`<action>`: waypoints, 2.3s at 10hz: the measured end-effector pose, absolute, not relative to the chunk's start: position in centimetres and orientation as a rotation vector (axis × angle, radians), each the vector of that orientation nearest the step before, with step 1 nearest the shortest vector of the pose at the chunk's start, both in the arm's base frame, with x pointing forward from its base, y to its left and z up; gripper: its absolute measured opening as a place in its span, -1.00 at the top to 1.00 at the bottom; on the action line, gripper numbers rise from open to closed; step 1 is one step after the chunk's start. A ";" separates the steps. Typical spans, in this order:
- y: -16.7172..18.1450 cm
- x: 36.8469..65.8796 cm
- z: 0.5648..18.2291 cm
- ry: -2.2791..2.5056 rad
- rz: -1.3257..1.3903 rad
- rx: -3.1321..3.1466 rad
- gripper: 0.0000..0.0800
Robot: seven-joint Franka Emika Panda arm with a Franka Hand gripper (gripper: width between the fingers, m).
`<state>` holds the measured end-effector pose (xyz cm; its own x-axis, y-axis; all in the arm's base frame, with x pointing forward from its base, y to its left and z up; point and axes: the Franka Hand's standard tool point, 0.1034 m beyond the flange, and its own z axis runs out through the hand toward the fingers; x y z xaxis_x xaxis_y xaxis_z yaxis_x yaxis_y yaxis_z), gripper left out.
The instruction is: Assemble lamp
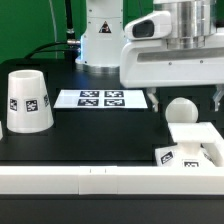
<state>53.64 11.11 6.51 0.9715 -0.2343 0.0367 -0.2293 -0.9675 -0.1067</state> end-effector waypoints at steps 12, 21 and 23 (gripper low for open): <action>10.9 50.6 6.3 0.240 0.600 -2.955 -0.75; 11.6 48.1 4.7 0.190 1.322 -2.688 -0.75; 11.7 48.6 4.0 0.187 1.301 -2.698 -0.75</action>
Offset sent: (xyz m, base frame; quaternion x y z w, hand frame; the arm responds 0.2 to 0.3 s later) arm 0.0000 0.0000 0.0000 0.0000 -0.0650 0.0000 0.9979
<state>48.55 11.72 3.97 0.6184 -0.0511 -0.7842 -0.1722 -0.9824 -0.0718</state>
